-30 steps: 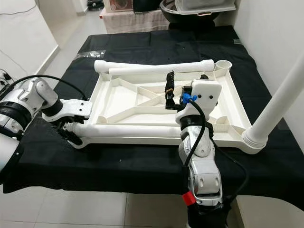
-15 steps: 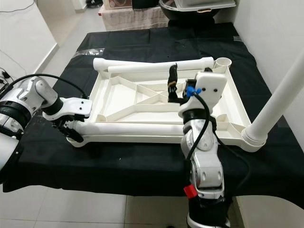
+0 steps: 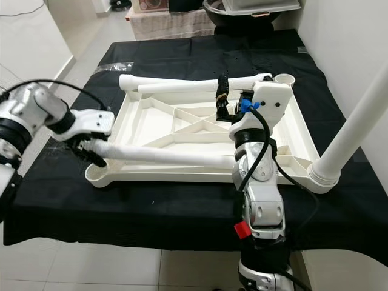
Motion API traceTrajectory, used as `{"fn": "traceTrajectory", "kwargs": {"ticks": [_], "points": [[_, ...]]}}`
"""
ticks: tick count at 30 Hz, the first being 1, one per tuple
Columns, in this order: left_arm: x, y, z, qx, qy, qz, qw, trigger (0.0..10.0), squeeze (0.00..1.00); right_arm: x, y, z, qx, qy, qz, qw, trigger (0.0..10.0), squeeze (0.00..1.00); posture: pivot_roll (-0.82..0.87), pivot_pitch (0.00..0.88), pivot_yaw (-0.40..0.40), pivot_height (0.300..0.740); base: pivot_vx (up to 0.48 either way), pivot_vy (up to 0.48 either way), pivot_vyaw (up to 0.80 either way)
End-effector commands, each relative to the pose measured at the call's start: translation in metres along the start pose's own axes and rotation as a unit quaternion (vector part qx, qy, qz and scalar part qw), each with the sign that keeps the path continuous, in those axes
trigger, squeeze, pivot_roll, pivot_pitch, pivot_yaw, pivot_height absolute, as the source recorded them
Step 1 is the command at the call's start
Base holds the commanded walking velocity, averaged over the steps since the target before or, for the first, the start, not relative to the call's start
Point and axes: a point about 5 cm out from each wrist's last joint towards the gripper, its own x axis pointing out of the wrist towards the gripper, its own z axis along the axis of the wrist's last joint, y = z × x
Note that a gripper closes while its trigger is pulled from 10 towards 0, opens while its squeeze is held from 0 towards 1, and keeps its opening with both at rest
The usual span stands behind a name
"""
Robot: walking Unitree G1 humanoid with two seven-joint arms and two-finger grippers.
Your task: Building children table
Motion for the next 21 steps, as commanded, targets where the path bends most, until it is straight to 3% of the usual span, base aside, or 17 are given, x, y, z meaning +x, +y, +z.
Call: {"fn": "traceTrajectory", "kwargs": {"ticks": [1,10,11,17,21], "points": [[-0.014,0.005,-0.009,-0.021,-0.013,0.046,0.999,0.0,0.0,0.003,0.003,0.005,0.008,-0.015,0.005,1.0,10.0,0.0,0.08,0.066,0.094,0.74,0.0,0.0,0.0],[-0.008,0.003,-0.012,-0.012,-0.031,0.085,0.996,0.0,0.0,0.013,-0.001,0.016,0.022,-0.037,0.001,0.999,10.0,0.0,0.06,0.071,0.088,0.74,0.0,0.0,0.0],[-0.007,0.003,-0.012,-0.01,-0.035,0.096,0.995,10.0,0.0,0.014,-0.001,0.016,0.023,-0.038,0.003,0.999,10.0,0.0,0.06,0.071,0.088,0.74,0.0,0.0,0.0],[-0.007,0.003,-0.011,0.007,-0.038,0.109,0.993,10.0,0.0,0.014,-0.002,0.013,0.026,-0.029,0.002,0.999,10.0,0.0,0.07,0.072,0.074,0.74,0.0,0.0,0.0],[-0.012,0.01,-0.011,0.009,-0.039,0.16,0.986,10.0,0.0,0.014,0.001,0.011,0.033,-0.026,0.007,0.999,10.0,0.0,0.07,0.072,0.074,0.74,0.0,0.0,0.0]]}}
